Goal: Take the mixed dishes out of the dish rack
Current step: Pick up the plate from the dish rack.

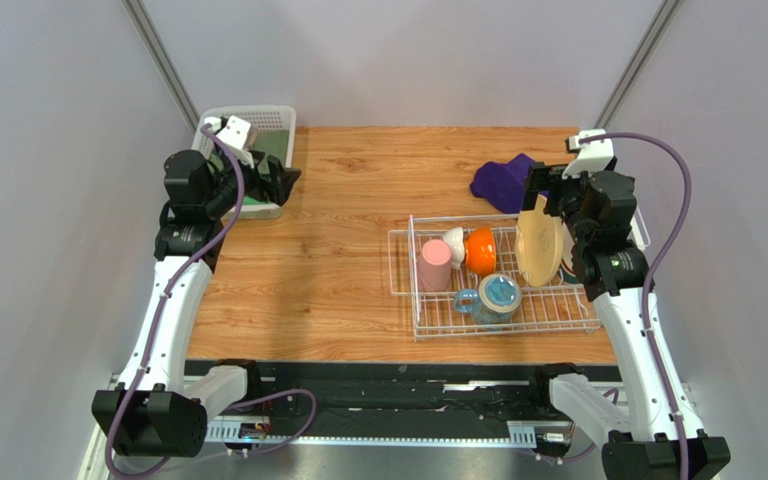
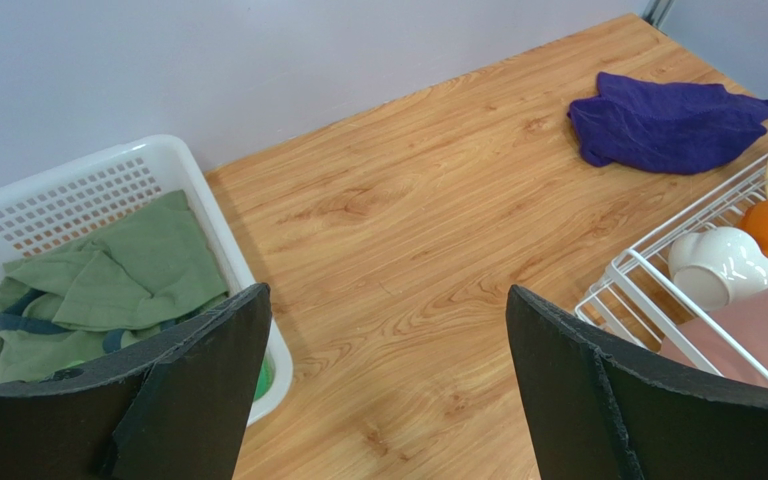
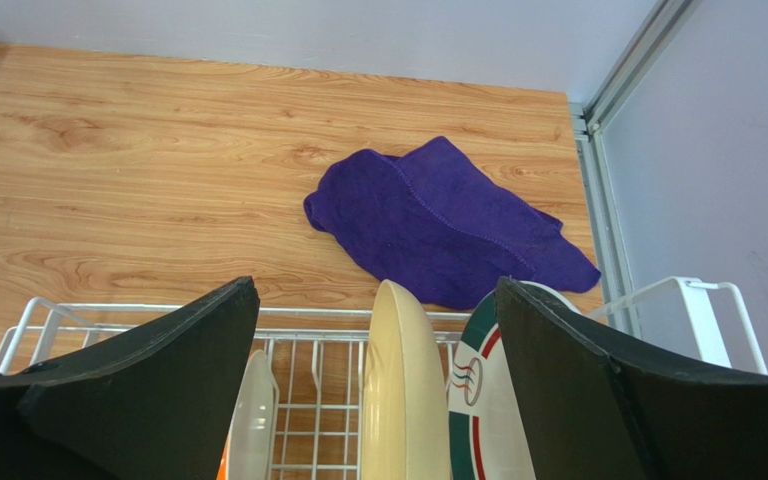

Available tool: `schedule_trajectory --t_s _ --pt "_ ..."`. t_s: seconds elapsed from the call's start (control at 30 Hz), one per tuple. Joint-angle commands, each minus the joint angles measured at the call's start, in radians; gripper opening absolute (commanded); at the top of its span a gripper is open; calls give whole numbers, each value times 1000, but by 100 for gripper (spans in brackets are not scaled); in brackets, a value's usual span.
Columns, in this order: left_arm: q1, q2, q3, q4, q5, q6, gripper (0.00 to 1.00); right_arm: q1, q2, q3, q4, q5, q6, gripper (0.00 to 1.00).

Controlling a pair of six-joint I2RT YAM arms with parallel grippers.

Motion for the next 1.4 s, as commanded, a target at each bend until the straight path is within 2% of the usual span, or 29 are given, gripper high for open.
schedule_trajectory --t_s 0.0,0.17,0.63,1.1,1.37 --pt "4 -11 7 -1 29 10 95 6 24 78 -36 99 -38 93" --pt "4 -17 -4 -21 32 31 95 6 37 124 -129 237 -64 93" --pt "4 -40 -63 -10 68 56 95 -21 -36 121 -258 352 -59 86" --pt "4 -49 -93 -33 72 97 94 -133 -43 72 -309 312 -64 82" --pt "4 -54 -116 -22 74 108 94 -181 -5 24 -314 268 -82 76"
